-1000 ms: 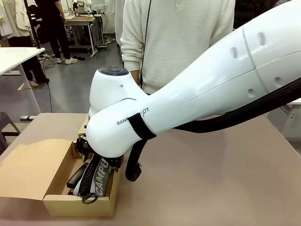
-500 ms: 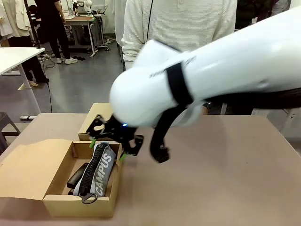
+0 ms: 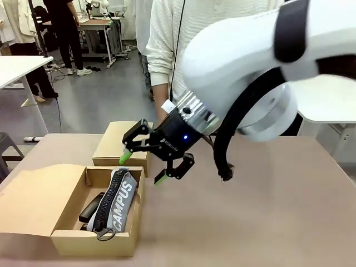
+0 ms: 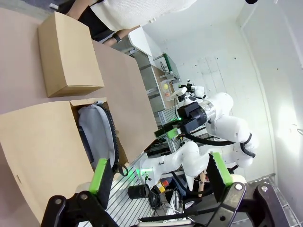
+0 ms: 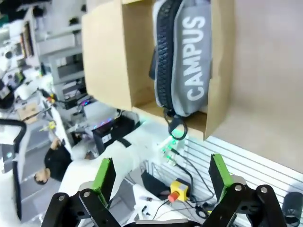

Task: Place items inside the box.
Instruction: Pick up a Pencil pouch or Stapler and place it inside the Mailer Box closest to the robot.

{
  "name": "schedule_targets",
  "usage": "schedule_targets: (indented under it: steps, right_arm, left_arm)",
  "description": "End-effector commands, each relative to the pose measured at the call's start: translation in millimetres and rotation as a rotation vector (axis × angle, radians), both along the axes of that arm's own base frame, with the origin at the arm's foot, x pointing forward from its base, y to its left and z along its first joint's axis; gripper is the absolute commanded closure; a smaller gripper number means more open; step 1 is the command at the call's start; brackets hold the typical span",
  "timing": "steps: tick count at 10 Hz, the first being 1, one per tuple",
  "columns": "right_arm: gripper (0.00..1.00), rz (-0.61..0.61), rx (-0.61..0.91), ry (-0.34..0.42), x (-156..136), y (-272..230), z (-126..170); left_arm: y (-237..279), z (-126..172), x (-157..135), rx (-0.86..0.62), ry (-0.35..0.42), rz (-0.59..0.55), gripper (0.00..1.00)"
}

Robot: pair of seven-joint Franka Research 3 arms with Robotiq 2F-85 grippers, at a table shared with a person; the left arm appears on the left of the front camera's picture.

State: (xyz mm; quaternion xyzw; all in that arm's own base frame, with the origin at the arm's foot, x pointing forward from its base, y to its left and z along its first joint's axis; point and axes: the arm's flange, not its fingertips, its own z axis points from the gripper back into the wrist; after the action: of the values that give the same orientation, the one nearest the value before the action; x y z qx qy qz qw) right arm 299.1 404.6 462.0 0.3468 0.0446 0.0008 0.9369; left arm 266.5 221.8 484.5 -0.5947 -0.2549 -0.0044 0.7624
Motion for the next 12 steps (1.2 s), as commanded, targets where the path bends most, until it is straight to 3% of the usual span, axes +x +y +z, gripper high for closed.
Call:
schedule_targets:
  steps: [1, 2, 4, 6, 8, 9, 12]
  right_arm:
    - [0.00, 0.007, 0.041, 0.005, 1, -11, 10]
    - [0.00, 0.065, 0.121, 0.094, 14, -20, 16]
    - [0.00, 0.004, 0.247, 0.061, 34, -96, 38]
    - [0.00, 0.041, 0.359, 0.148, 55, -196, 40]
    - [0.00, 0.111, 0.581, 0.237, 74, -290, 20]
    - [0.00, 0.036, 0.690, 0.268, 83, -332, 4]
    - [0.00, -0.134, 0.910, 0.178, 72, -406, -42]
  left_arm:
    - [-2, 0, -3, 0.006, -0.015, -0.001, 0.00]
    - [-2, 0, -3, 0.006, -0.015, -0.001, 0.00]
    - [-2, 0, -3, 0.006, -0.015, -0.001, 0.00]
    - [-2, 0, -3, 0.006, -0.015, -0.001, 0.00]
    - [-2, 0, -3, 0.006, -0.015, -0.001, 0.00]
    - [-2, 0, -3, 0.006, -0.015, -0.001, 0.00]
    - [-2, 0, -3, 0.006, -0.015, -0.001, 0.00]
